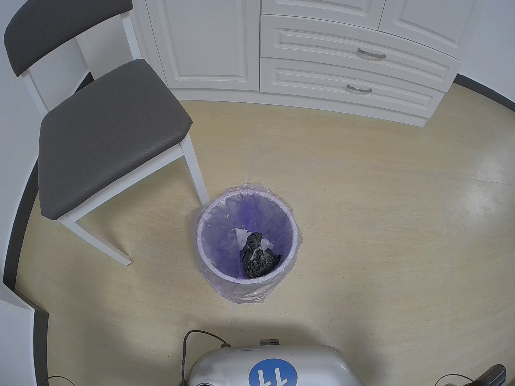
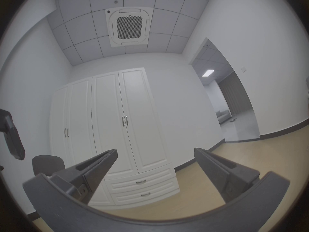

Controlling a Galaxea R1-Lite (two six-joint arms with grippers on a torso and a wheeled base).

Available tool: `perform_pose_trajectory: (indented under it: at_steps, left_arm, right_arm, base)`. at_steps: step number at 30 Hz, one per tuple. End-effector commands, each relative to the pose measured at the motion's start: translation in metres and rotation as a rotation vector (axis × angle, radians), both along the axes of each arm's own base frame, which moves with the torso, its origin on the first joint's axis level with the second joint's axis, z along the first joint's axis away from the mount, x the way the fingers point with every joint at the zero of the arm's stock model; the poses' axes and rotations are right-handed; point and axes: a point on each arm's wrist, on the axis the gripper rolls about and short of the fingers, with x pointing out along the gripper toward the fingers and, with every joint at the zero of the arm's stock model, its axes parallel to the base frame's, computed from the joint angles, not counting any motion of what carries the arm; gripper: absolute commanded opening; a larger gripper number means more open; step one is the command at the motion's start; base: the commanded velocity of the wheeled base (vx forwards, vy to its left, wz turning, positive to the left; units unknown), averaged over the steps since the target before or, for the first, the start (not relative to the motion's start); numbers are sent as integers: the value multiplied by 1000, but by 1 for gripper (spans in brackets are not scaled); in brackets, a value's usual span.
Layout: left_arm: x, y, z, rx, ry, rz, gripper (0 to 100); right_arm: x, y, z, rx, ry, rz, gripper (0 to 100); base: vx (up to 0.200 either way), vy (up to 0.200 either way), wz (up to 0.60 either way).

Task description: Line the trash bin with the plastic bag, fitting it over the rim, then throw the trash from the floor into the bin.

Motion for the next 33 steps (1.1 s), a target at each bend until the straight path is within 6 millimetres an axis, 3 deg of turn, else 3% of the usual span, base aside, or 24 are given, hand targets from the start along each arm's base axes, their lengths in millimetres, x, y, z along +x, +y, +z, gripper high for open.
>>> perform_pose_trajectory:
  at_steps: [1, 4, 10, 17, 22, 26, 33]
  left_arm:
    - [35, -1, -58, -12, 86, -20, 100]
    - [42, -1, -73, -11, 157, -39, 100]
    - [49, -1, -105, -72, 459, -69, 100]
    - [49, -3, -106, -52, 476, -138, 100]
    - [49, -4, -111, -71, 529, -212, 100]
    - [49, -5, -111, -55, 544, -212, 100]
    - [49, -5, -111, -59, 529, -214, 100]
  right_arm:
    - [8, 0, -13, -70, -64, -79, 100]
    - [7, 0, -14, -91, -104, -98, 100]
    - [12, 0, -19, -100, -95, -108, 100]
    - [17, 0, -25, -107, -61, -108, 100]
    - [37, 1, -46, -154, 59, -78, 100]
    - [62, 3, -82, -221, 228, -34, 100]
    - [78, 3, -109, -249, 522, 7, 100]
  base:
    - [0, 0, 0]
    - [0, 0, 0]
    - [0, 0, 0]
    - [0, 0, 0]
    - [0, 0, 0]
    - [0, 0, 0]
    - [0, 0, 0]
